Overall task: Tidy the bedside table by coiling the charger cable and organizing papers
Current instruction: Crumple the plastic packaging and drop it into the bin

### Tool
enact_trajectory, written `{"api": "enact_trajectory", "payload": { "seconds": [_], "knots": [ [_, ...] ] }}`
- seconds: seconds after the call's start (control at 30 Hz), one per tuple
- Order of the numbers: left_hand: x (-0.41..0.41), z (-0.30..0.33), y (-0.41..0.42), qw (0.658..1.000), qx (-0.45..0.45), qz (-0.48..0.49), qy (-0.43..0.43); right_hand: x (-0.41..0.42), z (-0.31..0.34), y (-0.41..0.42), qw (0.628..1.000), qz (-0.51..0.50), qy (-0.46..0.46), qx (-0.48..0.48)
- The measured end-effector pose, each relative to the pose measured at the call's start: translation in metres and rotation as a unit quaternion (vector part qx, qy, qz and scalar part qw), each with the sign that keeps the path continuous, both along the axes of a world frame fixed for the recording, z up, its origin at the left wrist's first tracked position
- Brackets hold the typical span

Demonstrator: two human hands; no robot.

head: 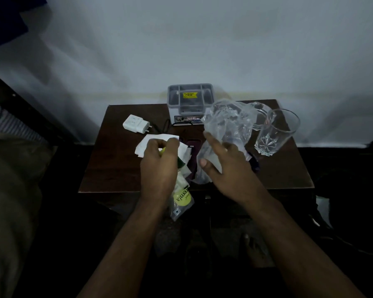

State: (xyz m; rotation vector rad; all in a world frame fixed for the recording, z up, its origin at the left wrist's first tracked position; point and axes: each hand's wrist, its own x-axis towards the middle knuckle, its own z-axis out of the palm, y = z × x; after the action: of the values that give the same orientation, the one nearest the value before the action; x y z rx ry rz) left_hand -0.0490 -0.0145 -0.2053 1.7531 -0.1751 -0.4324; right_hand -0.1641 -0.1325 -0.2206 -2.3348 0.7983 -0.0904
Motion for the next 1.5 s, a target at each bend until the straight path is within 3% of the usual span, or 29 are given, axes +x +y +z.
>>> {"api": "enact_trajectory", "payload": {
  "seconds": [0.1, 0.23, 0.4, 0.53, 0.6, 0.67, 0.73, 0.83, 0.9, 0.93, 1.03, 1.1, 1.17, 1.33, 1.43, 1.5],
  "knots": [
    [-0.001, -0.005, -0.001, 0.997, 0.044, -0.057, 0.033, 0.011, -0.003, 0.003, 0.999, -0.023, 0.024, -0.026],
    [-0.004, -0.006, 0.000, 0.995, 0.059, -0.086, -0.010, 0.018, -0.001, 0.006, 0.999, -0.045, -0.006, -0.009],
    [-0.006, 0.001, 0.007, 0.988, 0.036, -0.133, -0.074, 0.012, 0.019, 0.011, 0.976, -0.109, -0.177, -0.060],
    [-0.012, 0.007, 0.013, 0.955, 0.026, -0.202, -0.217, -0.002, 0.038, 0.021, 0.943, -0.093, -0.287, -0.142],
    [-0.011, 0.007, 0.017, 0.942, 0.046, -0.213, -0.255, -0.008, 0.041, 0.024, 0.938, -0.074, -0.323, -0.107],
    [-0.011, 0.007, 0.020, 0.935, 0.067, -0.236, -0.257, -0.014, 0.044, 0.025, 0.928, -0.074, -0.362, 0.042],
    [-0.016, 0.010, 0.018, 0.927, 0.080, -0.277, -0.239, -0.019, 0.047, 0.027, 0.899, -0.071, -0.388, 0.189],
    [-0.033, 0.011, 0.008, 0.924, 0.005, -0.313, -0.219, -0.031, 0.050, 0.025, 0.871, -0.072, -0.418, 0.249],
    [-0.044, 0.014, 0.001, 0.932, -0.074, -0.307, -0.177, -0.044, 0.053, 0.021, 0.877, -0.053, -0.427, 0.214],
    [-0.049, 0.014, -0.002, 0.937, -0.112, -0.300, -0.140, -0.054, 0.053, 0.019, 0.900, -0.027, -0.407, 0.156],
    [-0.065, 0.017, -0.015, 0.931, -0.200, -0.305, -0.010, -0.089, 0.046, 0.011, 0.957, 0.051, -0.281, -0.045],
    [-0.082, 0.017, -0.027, 0.917, -0.213, -0.337, 0.033, -0.113, 0.043, 0.005, 0.973, 0.035, -0.214, -0.081],
    [-0.101, 0.015, -0.041, 0.894, -0.223, -0.383, 0.070, -0.137, 0.038, -0.002, 0.980, 0.010, -0.189, -0.056],
    [-0.148, 0.000, -0.079, 0.843, -0.214, -0.459, 0.182, -0.186, 0.023, -0.022, 0.968, -0.029, -0.247, 0.042],
    [-0.178, -0.011, -0.105, 0.836, -0.209, -0.448, 0.239, -0.216, 0.014, -0.046, 0.963, -0.076, -0.238, 0.103],
    [-0.198, -0.021, -0.124, 0.842, -0.197, -0.435, 0.252, -0.236, 0.009, -0.068, 0.968, -0.121, -0.208, 0.075]
  ]
}}
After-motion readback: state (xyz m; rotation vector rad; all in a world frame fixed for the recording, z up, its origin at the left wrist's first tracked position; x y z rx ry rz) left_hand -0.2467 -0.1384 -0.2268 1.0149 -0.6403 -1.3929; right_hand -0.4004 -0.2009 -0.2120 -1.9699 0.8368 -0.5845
